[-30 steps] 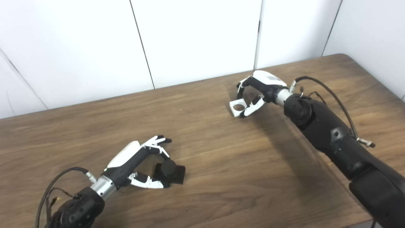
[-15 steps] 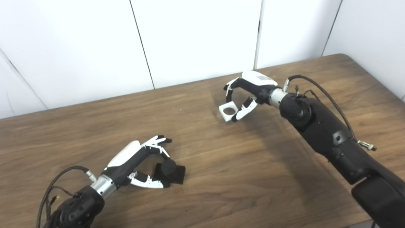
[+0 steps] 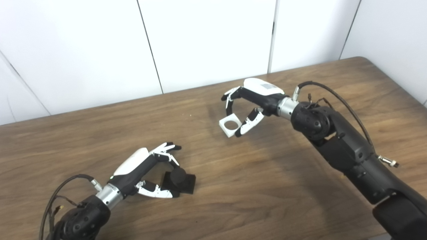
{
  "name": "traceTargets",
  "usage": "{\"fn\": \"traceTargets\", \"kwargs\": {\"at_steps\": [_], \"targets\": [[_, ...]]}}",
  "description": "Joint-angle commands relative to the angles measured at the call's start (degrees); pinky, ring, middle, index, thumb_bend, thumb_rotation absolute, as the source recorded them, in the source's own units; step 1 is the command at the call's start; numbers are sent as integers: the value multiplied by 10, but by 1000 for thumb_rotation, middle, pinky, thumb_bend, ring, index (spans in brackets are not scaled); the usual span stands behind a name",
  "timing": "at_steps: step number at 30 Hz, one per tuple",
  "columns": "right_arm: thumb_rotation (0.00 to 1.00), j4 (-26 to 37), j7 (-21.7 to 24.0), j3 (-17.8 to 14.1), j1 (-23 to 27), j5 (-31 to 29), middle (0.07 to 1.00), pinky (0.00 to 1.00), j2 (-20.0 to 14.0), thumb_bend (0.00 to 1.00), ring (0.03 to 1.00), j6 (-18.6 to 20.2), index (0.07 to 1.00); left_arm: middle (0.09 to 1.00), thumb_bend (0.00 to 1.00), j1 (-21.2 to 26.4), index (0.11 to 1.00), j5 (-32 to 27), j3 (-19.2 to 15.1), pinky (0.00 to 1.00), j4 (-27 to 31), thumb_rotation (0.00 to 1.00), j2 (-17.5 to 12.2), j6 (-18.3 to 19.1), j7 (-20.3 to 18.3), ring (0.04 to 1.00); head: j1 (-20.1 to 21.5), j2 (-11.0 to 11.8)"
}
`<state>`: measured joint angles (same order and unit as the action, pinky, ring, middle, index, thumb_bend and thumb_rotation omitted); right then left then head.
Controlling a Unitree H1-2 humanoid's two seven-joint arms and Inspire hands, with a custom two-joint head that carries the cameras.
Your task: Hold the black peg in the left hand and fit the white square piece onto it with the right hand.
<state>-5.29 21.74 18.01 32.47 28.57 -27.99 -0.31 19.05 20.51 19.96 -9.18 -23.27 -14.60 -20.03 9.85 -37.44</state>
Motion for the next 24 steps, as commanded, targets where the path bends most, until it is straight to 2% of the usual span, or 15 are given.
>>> {"fn": "traceTargets", "kwargs": {"at_steps": [1, 6, 16, 24], "targets": [[139, 31, 3, -12, 17, -14, 819, 793, 2, 518, 866, -4, 481, 928, 519, 3, 492, 30, 10, 964, -5, 76, -5, 19, -11, 995, 0, 0], [140, 63, 21, -16, 7, -22, 825, 789, 7, 518, 867, 4, 480, 931, 519, 4, 492, 34, 14, 978, -3, 77, 0, 29, -12, 1000, -25, -4], [136, 93, 33, -19, -9, -61, 809, 745, 17, 520, 853, -23, 480, 930, 518, 10, 492, 41, 23, 976, -3, 80, 16, 45, -7, 1000, -86, -15], [134, 107, 40, -16, -19, -75, 805, 737, 25, 521, 849, -21, 480, 931, 518, 12, 492, 50, 29, 1000, -5, 82, 29, 53, -3, 1000, -125, -19]]}}
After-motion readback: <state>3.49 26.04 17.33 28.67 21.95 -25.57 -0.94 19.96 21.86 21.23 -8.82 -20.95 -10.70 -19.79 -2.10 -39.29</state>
